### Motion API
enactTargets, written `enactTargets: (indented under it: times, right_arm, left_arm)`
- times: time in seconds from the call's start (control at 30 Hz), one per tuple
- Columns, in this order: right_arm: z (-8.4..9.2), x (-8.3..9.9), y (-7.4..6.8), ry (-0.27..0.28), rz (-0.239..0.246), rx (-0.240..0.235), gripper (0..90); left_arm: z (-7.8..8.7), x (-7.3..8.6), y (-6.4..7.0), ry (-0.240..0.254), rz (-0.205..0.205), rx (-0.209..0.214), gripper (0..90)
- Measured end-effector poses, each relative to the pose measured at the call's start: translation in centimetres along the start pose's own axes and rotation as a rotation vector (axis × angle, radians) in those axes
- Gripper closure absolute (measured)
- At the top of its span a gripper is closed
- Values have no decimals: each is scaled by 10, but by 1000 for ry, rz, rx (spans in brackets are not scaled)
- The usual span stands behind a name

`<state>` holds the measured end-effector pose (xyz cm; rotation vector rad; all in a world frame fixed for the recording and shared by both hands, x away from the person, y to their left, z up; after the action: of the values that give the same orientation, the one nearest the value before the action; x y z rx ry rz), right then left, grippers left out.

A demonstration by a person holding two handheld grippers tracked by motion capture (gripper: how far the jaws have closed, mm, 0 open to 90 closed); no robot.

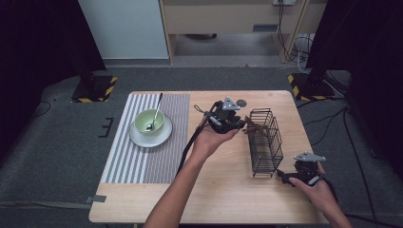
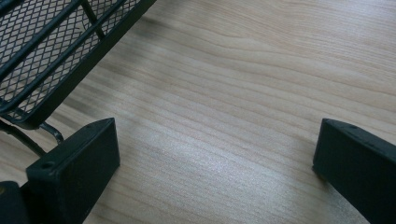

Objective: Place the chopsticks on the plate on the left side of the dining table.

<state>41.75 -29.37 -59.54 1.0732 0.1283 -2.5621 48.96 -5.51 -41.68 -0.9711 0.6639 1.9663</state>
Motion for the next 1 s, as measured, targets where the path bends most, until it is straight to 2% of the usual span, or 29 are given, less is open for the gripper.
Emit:
enactTargets:
  times: [0.3,0.53,0.67,0.8,0.93,1.0]
  right_arm:
    - [0,0,0,3,5,-1,5]
    - [0,0,0,4,7,-3,5]
    - [0,0,-1,4,10,-6,6]
    - [0,0,-1,4,10,-6,5]
    - [0,0,-1,4,10,-7,5]
    - [0,0,-1,4,11,-7,6]
  left_arm:
    - [-4,-4,0,-1,-2,-1,671]
    - [-7,-7,3,-14,-4,2,698]
    - [-9,-4,5,-43,-19,-9,762]
    - [-10,-4,6,-49,-21,-11,813]
    - [-9,-4,5,-56,-35,-30,829]
    - [-9,-5,5,-51,-30,-32,831]
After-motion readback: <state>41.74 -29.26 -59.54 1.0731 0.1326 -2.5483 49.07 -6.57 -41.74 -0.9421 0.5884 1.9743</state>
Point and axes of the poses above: each handheld gripper's, and its own axes: z roughly backward along the jaws, x roughly out of its underside, y roughly to its right, the point moved 8 cm from there along -z, roughly forward along the jaws, and after that the axes turned 5 degrees about x, right-handed, at the moved point
